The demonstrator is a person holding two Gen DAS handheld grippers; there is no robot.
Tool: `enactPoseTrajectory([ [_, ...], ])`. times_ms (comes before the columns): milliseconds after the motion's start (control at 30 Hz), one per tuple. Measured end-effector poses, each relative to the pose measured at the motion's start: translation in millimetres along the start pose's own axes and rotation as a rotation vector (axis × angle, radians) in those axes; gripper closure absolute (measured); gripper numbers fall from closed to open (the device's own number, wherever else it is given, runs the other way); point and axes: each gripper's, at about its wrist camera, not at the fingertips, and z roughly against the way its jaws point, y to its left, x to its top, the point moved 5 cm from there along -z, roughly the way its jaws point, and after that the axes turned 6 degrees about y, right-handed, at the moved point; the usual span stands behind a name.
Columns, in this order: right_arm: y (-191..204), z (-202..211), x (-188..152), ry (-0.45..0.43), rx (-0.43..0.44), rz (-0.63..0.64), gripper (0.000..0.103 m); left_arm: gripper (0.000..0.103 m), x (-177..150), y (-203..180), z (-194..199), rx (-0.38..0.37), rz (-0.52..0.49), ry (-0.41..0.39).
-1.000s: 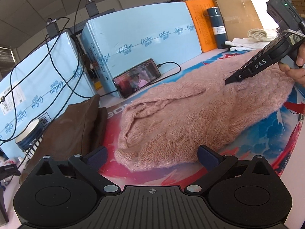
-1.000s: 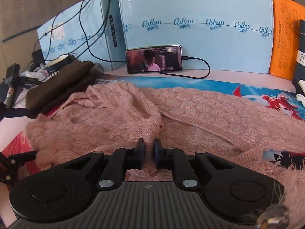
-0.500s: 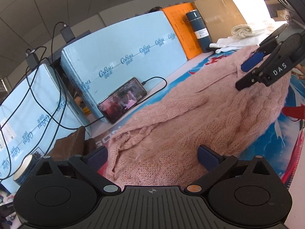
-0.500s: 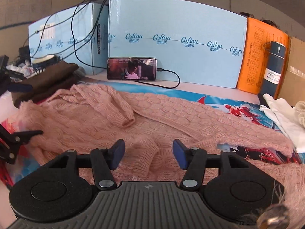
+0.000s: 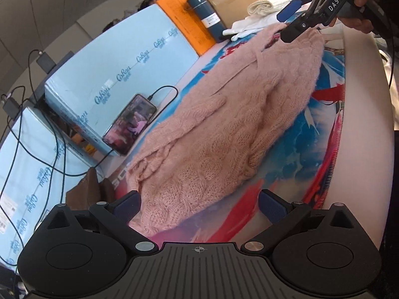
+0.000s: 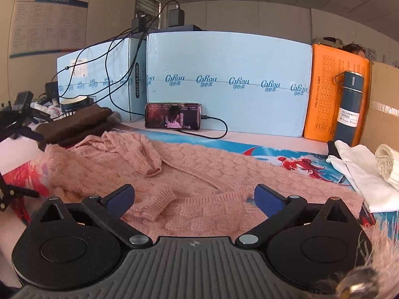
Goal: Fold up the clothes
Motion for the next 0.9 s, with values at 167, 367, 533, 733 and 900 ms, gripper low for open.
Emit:
enactPoseTrajectory([
  [167,-10,17,-16,0.062,0.023,0.061,0.0,0.001,17,-3,-18,-0.029,-0.014,-0.049],
  [367,-6,24,-29,0.112,0.118,0.086,0.0,0.002,32,2,-39,-0.064,0.088,-0.122],
  [533,15,8,-32,0.159,0.156,0.176,0.0,0.045,37,19,-37,-0.045,0.174,-0.218],
  [733,11,-15,-30,0.181,0.092,0.206,0.0,0.081,34,21,-33,-0.043,0.171,-0.236],
  [900,-38,-12,-34,0.185,-0.106,0.122,0.004,0.087,20,23,-23,-0.047,0.202,-0.239],
])
